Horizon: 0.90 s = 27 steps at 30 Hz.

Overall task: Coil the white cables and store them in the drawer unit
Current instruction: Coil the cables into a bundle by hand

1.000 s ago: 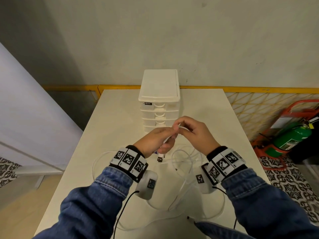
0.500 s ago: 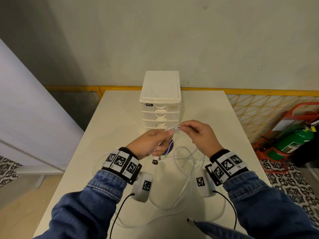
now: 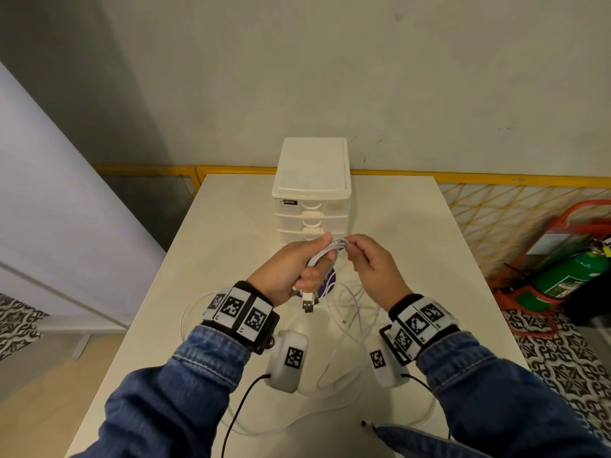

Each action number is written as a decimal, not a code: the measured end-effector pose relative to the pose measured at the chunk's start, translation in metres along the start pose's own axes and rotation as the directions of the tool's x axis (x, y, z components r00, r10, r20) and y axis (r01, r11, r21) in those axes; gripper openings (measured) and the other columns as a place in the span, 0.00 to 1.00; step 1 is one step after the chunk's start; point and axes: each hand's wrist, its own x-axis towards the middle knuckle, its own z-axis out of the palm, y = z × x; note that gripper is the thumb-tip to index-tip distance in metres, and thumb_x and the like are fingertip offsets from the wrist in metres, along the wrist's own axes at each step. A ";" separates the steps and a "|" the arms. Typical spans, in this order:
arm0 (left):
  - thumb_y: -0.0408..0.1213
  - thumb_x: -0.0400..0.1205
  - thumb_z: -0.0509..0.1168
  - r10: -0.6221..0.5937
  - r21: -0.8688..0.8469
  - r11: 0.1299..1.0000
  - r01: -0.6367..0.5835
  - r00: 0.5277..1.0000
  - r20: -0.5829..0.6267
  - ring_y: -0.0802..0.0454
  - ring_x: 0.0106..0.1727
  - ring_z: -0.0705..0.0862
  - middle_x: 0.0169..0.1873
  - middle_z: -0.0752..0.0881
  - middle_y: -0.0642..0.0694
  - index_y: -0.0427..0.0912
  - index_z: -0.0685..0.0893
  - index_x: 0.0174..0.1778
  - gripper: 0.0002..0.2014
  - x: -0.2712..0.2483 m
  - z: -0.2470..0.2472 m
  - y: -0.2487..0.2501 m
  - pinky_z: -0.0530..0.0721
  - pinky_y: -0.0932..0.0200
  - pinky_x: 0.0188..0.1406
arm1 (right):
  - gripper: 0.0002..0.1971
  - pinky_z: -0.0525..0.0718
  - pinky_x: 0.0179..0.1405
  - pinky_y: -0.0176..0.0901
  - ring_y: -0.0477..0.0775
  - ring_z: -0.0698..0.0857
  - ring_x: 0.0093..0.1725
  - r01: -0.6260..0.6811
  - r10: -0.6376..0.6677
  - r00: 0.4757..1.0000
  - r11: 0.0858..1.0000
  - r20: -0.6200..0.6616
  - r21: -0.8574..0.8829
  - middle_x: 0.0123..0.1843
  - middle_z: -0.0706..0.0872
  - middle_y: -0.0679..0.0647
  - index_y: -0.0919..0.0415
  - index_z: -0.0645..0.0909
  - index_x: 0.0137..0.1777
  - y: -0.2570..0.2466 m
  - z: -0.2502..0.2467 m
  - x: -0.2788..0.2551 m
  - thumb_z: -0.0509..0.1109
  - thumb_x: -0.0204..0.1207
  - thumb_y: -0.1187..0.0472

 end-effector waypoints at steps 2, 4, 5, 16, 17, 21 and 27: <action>0.48 0.86 0.52 0.037 -0.011 0.999 -0.037 0.999 -0.020 0.58 0.14 0.58 0.16 0.65 0.53 0.42 0.76 0.38 0.17 -0.001 0.003 0.002 0.61 0.67 0.13 | 0.13 0.73 0.39 0.27 0.36 0.77 0.33 -0.032 0.031 0.999 0.999 0.018 0.021 0.33 0.76 0.39 0.61 0.81 0.56 0.000 0.001 -0.001 0.57 0.80 0.60; 0.48 0.87 0.52 0.091 -0.067 0.994 -0.091 0.996 -0.008 0.59 0.14 0.59 0.16 0.65 0.54 0.42 0.75 0.37 0.17 0.000 0.006 0.004 0.59 0.66 0.14 | 0.14 0.73 0.41 0.25 0.33 0.79 0.34 -0.078 0.077 0.996 0.997 0.049 0.024 0.31 0.77 0.35 0.59 0.77 0.65 0.004 0.005 -0.005 0.57 0.82 0.64; 0.47 0.87 0.52 0.110 -0.098 0.989 -0.109 0.994 0.000 0.59 0.14 0.59 0.16 0.65 0.54 0.42 0.74 0.37 0.17 0.001 0.007 0.006 0.57 0.66 0.14 | 0.16 0.74 0.42 0.28 0.32 0.79 0.34 -0.109 0.108 0.992 0.994 0.064 0.015 0.31 0.77 0.34 0.58 0.75 0.68 0.007 0.007 -0.007 0.56 0.83 0.65; 0.48 0.88 0.43 0.315 -0.477 0.823 -0.308 0.947 -0.067 0.59 0.18 0.66 0.19 0.69 0.53 0.41 0.73 0.40 0.20 0.009 0.012 0.028 0.66 0.66 0.20 | 0.15 0.76 0.35 0.35 0.43 0.75 0.27 -0.284 0.281 0.942 0.959 0.181 -0.011 0.28 0.77 0.48 0.37 0.70 0.48 0.021 0.035 -0.036 0.55 0.83 0.63; 0.47 0.88 0.44 0.341 -0.506 0.793 -0.339 0.935 -0.092 0.58 0.20 0.66 0.21 0.70 0.52 0.41 0.73 0.40 0.19 0.009 0.012 0.031 0.67 0.65 0.23 | 0.12 0.75 0.35 0.37 0.44 0.74 0.27 -0.284 0.284 0.939 0.958 0.194 -0.033 0.28 0.76 0.47 0.41 0.70 0.51 0.020 0.036 -0.040 0.55 0.83 0.63; 0.45 0.88 0.45 0.397 -0.534 0.686 -0.494 0.869 -0.295 0.57 0.24 0.70 0.24 0.73 0.52 0.42 0.72 0.42 0.16 0.016 0.007 0.048 0.73 0.64 0.30 | 0.13 0.72 0.37 0.42 0.45 0.74 0.28 -0.258 0.299 0.921 0.949 0.252 -0.182 0.30 0.75 0.45 0.55 0.72 0.64 0.021 0.040 -0.049 0.55 0.82 0.64; 0.40 0.89 0.47 0.395 -0.340 0.701 -0.628 0.737 -0.548 0.56 0.27 0.74 0.29 0.75 0.50 0.43 0.69 0.43 0.11 0.026 -0.006 0.045 0.77 0.63 0.31 | 0.23 0.73 0.45 0.44 0.66 0.84 0.52 -0.039 0.250 0.840 0.913 0.482 -0.406 0.54 0.87 0.65 0.59 0.66 0.73 -0.004 0.034 -0.051 0.51 0.82 0.49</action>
